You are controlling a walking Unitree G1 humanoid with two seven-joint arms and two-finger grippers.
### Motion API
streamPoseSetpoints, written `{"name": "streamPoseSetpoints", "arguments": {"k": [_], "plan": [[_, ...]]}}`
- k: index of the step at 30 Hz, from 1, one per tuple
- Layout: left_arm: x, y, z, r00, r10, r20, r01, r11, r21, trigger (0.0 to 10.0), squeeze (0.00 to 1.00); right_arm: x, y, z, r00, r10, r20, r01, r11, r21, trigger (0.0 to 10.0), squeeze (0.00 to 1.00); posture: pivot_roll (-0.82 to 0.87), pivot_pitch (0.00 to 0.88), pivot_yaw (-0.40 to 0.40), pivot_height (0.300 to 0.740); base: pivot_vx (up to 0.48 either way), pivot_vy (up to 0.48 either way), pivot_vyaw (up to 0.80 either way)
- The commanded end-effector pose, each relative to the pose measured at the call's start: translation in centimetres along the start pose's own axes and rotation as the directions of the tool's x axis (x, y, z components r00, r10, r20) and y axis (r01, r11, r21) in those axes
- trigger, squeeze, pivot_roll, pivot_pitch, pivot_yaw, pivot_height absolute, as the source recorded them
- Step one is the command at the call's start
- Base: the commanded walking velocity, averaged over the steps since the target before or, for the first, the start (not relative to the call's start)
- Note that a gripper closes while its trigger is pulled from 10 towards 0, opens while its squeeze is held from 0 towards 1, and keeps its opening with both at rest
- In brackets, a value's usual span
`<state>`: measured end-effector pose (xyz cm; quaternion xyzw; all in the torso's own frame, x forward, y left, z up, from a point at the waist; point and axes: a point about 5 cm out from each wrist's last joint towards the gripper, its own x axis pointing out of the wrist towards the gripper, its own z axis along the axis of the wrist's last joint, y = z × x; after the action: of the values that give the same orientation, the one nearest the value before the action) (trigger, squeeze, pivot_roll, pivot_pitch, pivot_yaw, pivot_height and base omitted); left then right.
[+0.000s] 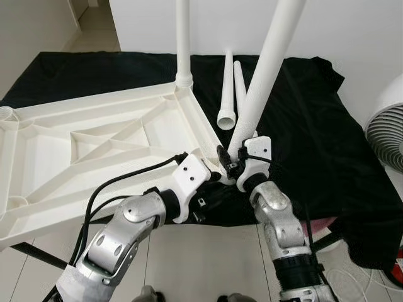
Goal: Building children table
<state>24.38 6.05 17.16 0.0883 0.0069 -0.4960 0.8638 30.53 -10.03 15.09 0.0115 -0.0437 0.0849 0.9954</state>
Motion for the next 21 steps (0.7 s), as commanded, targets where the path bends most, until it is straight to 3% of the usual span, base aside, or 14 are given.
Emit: {"name": "streamPoseSetpoints", "arguments": {"k": [1, 8, 9, 15, 21], "plan": [[-0.1, 0.1, 0.0, 1.0, 0.007, -0.005, -0.007, 1.0, -0.001, 10.0, 0.0, -0.6, -0.9, -1.3, 0.993, -0.101, -0.068, 0.101, 0.995, -0.001, 10.0, 0.0, -0.04, 0.095, 0.025, 0.74, 0.0, 0.0, 0.0], [-0.1, 0.1, 0.0, 1.0, 0.004, -0.004, -0.004, 1.0, -0.001, 10.0, 0.0, -0.6, -0.6, -1.1, 0.994, -0.09, -0.07, 0.093, 0.994, 0.053, 10.0, 0.0, -0.04, 0.095, 0.024, 0.74, 0.0, 0.0, 0.0], [0.0, 0.2, 0.0, 1.0, 0.004, -0.004, -0.004, 1.0, 0.0, 10.0, 0.0, -0.6, -0.6, -0.9, 0.996, -0.067, -0.061, 0.071, 0.996, 0.059, 10.0, 1.0, -0.05, 0.094, 0.025, 0.74, 0.0, 0.0, 0.0], [0.0, 0.3, 0.0, 1.0, 0.007, -0.004, -0.007, 1.0, 0.003, 10.0, 0.0, -0.3, -0.8, -0.2, 0.999, 0.018, -0.038, -0.015, 0.997, 0.081, 10.0, 1.0, -0.05, 0.088, 0.023, 0.74, 0.0, 0.0, 0.0], [0.0, 0.4, 0.0, 1.0, 0.007, -0.003, -0.007, 1.0, 0.004, 10.0, 0.0, 0.0, -1.9, 0.3, 0.992, 0.124, -0.03, -0.123, 0.992, 0.035, 10.0, 1.0, -0.05, 0.088, 0.023, 0.74, 0.0, 0.0, 0.0]]}}
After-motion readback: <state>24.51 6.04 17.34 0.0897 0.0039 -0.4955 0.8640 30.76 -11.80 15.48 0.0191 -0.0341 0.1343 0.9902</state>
